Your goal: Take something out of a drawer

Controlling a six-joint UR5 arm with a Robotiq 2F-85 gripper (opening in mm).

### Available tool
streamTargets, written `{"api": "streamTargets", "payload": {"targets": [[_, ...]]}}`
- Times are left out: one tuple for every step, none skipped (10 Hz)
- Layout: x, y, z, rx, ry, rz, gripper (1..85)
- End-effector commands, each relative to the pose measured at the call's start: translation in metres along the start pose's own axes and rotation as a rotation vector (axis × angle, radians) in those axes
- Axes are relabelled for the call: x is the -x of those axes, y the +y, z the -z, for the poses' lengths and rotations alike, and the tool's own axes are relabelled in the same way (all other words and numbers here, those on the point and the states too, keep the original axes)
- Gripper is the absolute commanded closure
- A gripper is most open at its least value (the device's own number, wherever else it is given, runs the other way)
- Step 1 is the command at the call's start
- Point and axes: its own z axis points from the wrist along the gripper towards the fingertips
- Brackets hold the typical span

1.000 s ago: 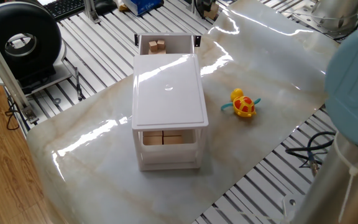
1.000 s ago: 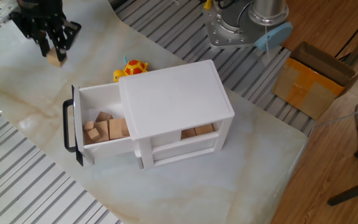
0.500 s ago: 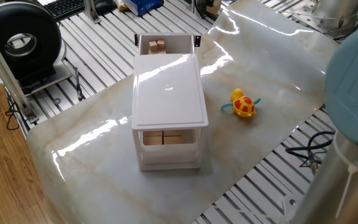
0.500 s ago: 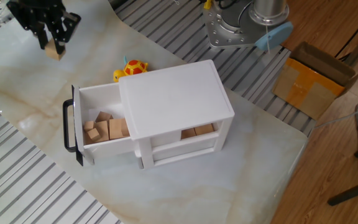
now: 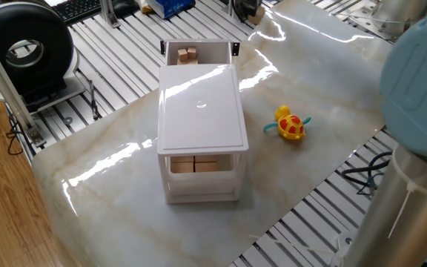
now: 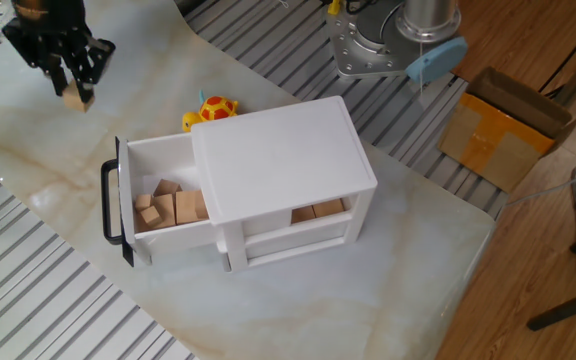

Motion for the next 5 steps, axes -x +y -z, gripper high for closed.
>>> {"api": "streamTargets", "payload": {"targets": [[-0.028, -0.017, -0.003, -0.052, 0.098, -0.08, 84.7], [-0.029, -0.008, 0.005, -0.046, 0.113, -0.107, 84.7], [-0.023, 0.004, 0.002, -0.014, 0.103, -0.097, 84.7], [-0.014, 0.003, -0.011, 0.005, 0.078, -0.049, 84.7], [-0.004, -0.002, -0.028, 0.02, 0.045, -0.016, 84.7]]}}
